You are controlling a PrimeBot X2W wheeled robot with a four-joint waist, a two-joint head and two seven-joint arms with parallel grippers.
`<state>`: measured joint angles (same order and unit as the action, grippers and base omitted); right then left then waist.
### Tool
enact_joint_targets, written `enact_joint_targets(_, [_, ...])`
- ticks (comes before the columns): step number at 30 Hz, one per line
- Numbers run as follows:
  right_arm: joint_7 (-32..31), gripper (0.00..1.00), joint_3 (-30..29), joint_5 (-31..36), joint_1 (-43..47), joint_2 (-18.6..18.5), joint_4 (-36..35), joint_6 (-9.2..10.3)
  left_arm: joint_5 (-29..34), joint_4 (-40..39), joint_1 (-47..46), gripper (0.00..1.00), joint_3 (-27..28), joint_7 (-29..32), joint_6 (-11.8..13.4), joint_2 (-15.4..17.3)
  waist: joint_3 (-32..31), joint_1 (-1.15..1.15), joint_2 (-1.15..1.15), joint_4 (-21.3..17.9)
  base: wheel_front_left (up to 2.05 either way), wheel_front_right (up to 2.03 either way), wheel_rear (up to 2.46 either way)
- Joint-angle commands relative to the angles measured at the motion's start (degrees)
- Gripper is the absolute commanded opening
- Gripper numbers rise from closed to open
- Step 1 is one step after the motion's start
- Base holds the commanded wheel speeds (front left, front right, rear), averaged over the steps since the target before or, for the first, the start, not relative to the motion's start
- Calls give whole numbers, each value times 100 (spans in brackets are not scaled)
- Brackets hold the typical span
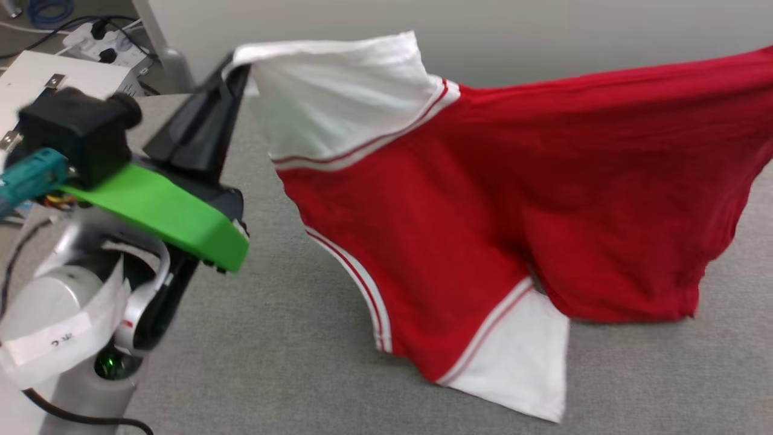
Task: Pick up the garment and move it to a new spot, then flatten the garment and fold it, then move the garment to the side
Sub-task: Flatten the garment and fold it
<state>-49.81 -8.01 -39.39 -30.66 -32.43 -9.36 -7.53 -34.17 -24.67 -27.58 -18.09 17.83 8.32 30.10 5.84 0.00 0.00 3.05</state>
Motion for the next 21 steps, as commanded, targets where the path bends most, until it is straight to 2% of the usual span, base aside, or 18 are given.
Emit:
enact_joint_targets(1, [99,0,-29,-71,-38,-23,-85,4,117,-41,-254,0,69,-94,22,48,-42,0,0,-134,0,0,0])
enact_joint_targets(12, [445,0,-246,-138,-358,35,-567,4,542,-135,-1395,0,332,-285,-4,183,315,0,0,-343,0,0,0])
enact_joint_targets(21, [957,0,-264,43,-1110,-43,-433,4,628,323,-2602,0,365,145,-502,668,1154,0,0,-377,0,0,0])
